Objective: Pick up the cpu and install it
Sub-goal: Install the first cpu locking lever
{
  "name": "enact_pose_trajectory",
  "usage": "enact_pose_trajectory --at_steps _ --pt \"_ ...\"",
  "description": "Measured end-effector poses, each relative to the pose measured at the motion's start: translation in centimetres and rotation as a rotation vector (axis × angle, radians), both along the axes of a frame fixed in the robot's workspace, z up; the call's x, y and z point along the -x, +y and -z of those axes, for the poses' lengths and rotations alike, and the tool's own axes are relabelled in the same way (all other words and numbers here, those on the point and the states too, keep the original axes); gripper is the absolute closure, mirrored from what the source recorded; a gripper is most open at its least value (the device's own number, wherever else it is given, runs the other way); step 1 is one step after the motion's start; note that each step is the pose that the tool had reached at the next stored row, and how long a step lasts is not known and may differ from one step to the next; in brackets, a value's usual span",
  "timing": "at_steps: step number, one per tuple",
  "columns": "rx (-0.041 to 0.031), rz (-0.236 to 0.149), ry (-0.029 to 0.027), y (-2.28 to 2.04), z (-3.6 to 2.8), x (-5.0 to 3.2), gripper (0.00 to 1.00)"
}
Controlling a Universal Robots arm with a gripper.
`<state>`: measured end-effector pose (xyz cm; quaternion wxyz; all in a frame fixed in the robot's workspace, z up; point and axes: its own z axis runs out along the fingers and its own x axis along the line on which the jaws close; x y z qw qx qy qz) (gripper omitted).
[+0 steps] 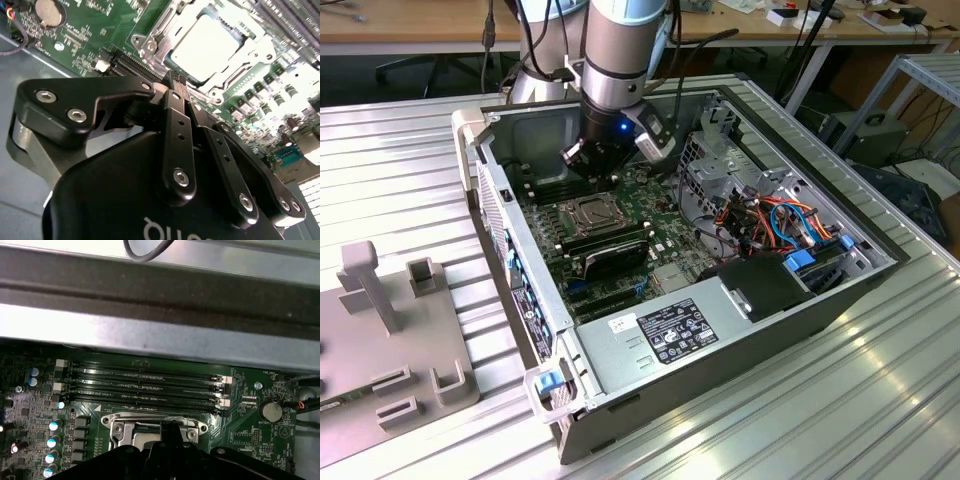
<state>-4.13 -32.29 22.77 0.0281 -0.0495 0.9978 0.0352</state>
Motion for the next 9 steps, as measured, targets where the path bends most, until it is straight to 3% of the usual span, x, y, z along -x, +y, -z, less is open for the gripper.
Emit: enact_pose_trajectory --at_steps 7,9 --pt "0.0214 0.000 0.0002 -0.88 0.00 0.02 0.89" --pt "0.0315 0.000 0.0001 -1.28 0.00 0.04 0.89"
